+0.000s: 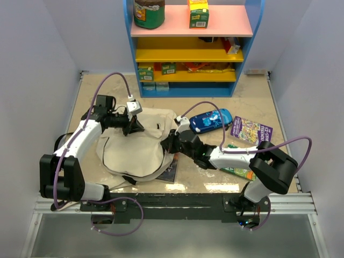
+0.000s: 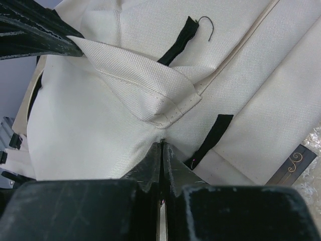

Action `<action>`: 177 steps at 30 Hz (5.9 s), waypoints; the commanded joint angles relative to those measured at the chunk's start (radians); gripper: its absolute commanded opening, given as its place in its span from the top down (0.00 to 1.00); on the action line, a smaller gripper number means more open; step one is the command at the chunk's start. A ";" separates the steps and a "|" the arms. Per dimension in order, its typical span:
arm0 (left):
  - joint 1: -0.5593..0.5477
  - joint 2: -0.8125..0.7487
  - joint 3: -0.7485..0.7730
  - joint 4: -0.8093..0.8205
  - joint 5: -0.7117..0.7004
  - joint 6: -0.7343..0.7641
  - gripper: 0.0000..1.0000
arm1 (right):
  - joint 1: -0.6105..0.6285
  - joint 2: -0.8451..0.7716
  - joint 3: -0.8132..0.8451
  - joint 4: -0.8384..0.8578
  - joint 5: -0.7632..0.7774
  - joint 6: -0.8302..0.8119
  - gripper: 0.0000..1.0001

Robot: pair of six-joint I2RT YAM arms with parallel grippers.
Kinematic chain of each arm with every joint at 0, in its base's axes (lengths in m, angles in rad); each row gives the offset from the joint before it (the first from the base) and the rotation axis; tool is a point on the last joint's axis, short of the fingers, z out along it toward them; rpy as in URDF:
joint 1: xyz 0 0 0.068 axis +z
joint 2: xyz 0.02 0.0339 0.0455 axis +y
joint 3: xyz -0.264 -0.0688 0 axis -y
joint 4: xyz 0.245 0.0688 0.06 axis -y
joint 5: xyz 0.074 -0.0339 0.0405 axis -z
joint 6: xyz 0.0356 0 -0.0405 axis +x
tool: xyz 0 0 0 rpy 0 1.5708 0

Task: Pack the student bag
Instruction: Unzip the student bag at the center of the board.

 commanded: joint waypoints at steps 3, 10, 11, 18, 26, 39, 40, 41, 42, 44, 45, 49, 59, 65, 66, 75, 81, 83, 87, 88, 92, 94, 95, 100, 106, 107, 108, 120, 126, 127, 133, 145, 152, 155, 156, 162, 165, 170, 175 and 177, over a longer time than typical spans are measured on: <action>-0.002 -0.047 -0.021 0.109 0.032 -0.070 1.00 | 0.000 -0.068 -0.026 0.048 0.013 0.003 1.00; -0.005 -0.039 -0.038 0.213 -0.049 -0.170 1.00 | 0.003 -0.151 -0.065 0.029 0.008 0.008 1.00; -0.005 -0.040 -0.044 0.227 -0.064 -0.184 1.00 | 0.005 -0.158 -0.070 0.026 0.006 0.008 1.00; -0.039 -0.037 -0.068 0.310 -0.153 -0.273 1.00 | 0.063 -0.194 -0.085 0.009 0.013 -0.002 1.00; -0.083 -0.030 -0.092 0.451 -0.296 -0.423 1.00 | 0.174 -0.211 -0.009 -0.064 0.049 -0.028 1.00; -0.161 -0.033 -0.120 0.514 -0.508 -0.514 1.00 | 0.295 -0.114 0.109 -0.130 0.082 -0.063 1.00; -0.171 -0.040 -0.126 0.514 -0.528 -0.514 1.00 | 0.295 -0.099 0.122 -0.127 0.077 -0.066 1.00; -0.180 -0.042 -0.136 0.516 -0.543 -0.517 1.00 | 0.298 -0.082 0.149 -0.121 0.060 -0.071 1.00; -0.190 -0.043 -0.140 0.548 -0.563 -0.526 1.00 | 0.306 -0.062 0.167 -0.123 0.056 -0.075 1.00; -0.194 -0.044 -0.141 0.557 -0.601 -0.555 1.00 | 0.319 -0.016 0.229 -0.147 0.080 -0.092 1.00; -0.192 -0.042 -0.140 0.559 -0.615 -0.563 1.00 | 0.333 -0.007 0.244 -0.179 0.100 -0.094 1.00; -0.192 -0.040 -0.106 0.539 -0.670 -0.561 1.00 | 0.332 -0.037 0.237 -0.253 0.207 -0.043 1.00; -0.183 -0.082 -0.022 0.415 -0.695 -0.564 1.00 | 0.202 -0.217 0.108 -0.380 0.284 0.049 1.00; -0.183 -0.128 0.008 0.240 -0.600 -0.489 0.74 | 0.046 -0.224 0.097 -0.380 0.209 0.015 1.00; -0.183 -0.135 0.009 0.202 -0.601 -0.442 0.58 | 0.043 -0.211 0.103 -0.385 0.207 0.009 1.00; -0.192 -0.036 0.231 0.076 -0.306 -0.050 0.06 | -0.010 -0.181 0.074 -0.354 0.187 0.012 1.00; -0.263 0.240 0.357 0.017 -0.103 0.069 0.00 | -0.012 -0.221 0.037 -0.359 0.192 0.051 1.00; -0.293 0.324 0.388 0.017 -0.098 0.066 0.00 | -0.012 -0.241 0.011 -0.356 0.195 0.067 1.00; -0.326 0.400 0.400 0.080 -0.088 0.057 0.00 | -0.012 -0.253 -0.001 -0.357 0.187 0.084 1.00; -0.327 0.412 0.412 0.082 -0.083 0.058 0.00 | -0.013 -0.254 0.000 -0.357 0.184 0.087 1.00; -0.330 0.490 0.463 0.036 -0.074 0.078 0.00 | -0.012 -0.260 0.011 -0.359 0.172 0.089 1.00; -0.332 0.507 0.468 0.013 -0.098 0.085 0.00 | -0.012 -0.261 0.019 -0.360 0.169 0.084 1.00; -0.332 0.512 0.462 0.010 -0.107 0.085 0.00 | -0.012 -0.258 0.019 -0.362 0.169 0.081 1.00; -0.361 0.493 0.352 0.094 -0.238 0.017 0.00 | -0.012 -0.249 0.019 -0.351 0.154 0.074 1.00; -0.414 0.518 0.302 0.158 -0.344 -0.109 0.00 | -0.010 -0.243 0.019 -0.336 0.143 0.071 1.00; -0.418 0.541 0.307 0.154 -0.354 -0.122 0.00 | -0.009 -0.240 0.019 -0.333 0.141 0.071 1.00; -0.421 0.553 0.317 0.148 -0.359 -0.136 0.00 | -0.009 -0.240 0.019 -0.331 0.141 0.071 1.00; -0.436 0.575 0.282 0.186 -0.379 -0.141 1.00 | 0.014 -0.235 0.020 -0.324 0.151 0.064 1.00; -0.424 0.510 0.297 0.201 -0.382 -0.217 1.00 | 0.033 -0.226 0.039 -0.308 0.148 0.067 1.00; -0.409 0.503 0.304 0.203 -0.382 -0.231 1.00 | 0.048 -0.226 0.045 -0.305 0.148 0.066 1.00; -0.284 0.441 0.388 0.241 -0.413 -0.360 1.00 | 0.143 -0.186 0.131 -0.350 0.189 0.051 1.00; -0.221 0.389 0.448 0.229 -0.522 -0.503 1.00 | 0.240 -0.178 0.160 -0.365 0.223 0.084 1.00; -0.224 0.352 0.390 0.221 -0.457 -0.503 1.00 | 0.221 -0.172 0.206 -0.362 0.309 -0.067 0.69; -0.229 0.340 0.365 0.223 -0.433 -0.501 1.00 | 0.197 -0.127 0.233 -0.310 0.332 -0.153 0.41; -0.229 0.337 0.360 0.220 -0.421 -0.501 1.00 | 0.188 -0.108 0.259 -0.302 0.327 -0.205 0.38; -0.237 0.305 0.322 0.220 -0.405 -0.500 1.00 | 0.118 0.045 0.367 -0.273 0.250 -0.334 0.29; -0.237 0.294 0.313 0.215 -0.402 -0.492 1.00 | 0.114 0.107 0.427 -0.287 0.270 -0.383 0.29; -0.241 0.286 0.301 0.215 -0.399 -0.486 1.00 | 0.114 0.148 0.467 -0.273 0.286 -0.434 0.29; -0.244 0.286 0.294 0.220 -0.401 -0.494 1.00 | 0.112 0.207 0.510 -0.279 0.270 -0.436 0.30; -0.247 0.288 0.294 0.221 -0.401 -0.494 1.00 | 0.111 0.220 0.517 -0.279 0.270 -0.431 0.31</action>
